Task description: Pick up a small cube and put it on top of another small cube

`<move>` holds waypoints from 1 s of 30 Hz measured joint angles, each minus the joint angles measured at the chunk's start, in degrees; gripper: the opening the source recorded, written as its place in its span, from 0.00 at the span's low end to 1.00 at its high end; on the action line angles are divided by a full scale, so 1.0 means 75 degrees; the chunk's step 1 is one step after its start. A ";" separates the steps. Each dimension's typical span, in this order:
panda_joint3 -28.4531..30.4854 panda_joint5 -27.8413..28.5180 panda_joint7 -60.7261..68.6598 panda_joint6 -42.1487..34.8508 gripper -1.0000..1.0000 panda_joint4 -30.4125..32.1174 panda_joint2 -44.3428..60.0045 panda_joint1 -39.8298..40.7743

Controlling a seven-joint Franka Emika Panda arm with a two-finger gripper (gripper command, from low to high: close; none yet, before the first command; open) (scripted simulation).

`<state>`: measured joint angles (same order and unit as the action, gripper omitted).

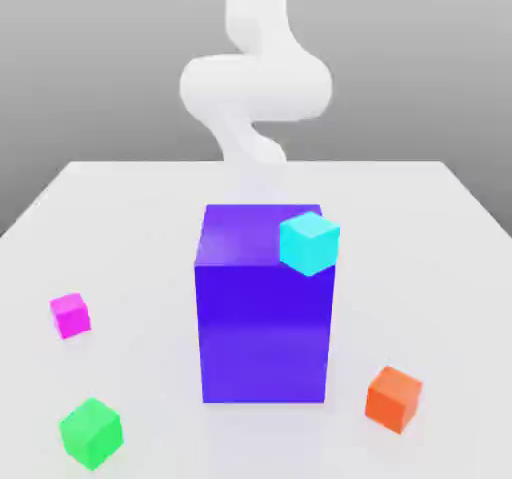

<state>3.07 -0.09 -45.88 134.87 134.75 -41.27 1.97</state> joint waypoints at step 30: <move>0.0983 -0.3325 0.2344 0.5166 0.50 0.3067 0.7715 0.4767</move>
<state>10.45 -25.03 -28.30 173.61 157.74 16.60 37.72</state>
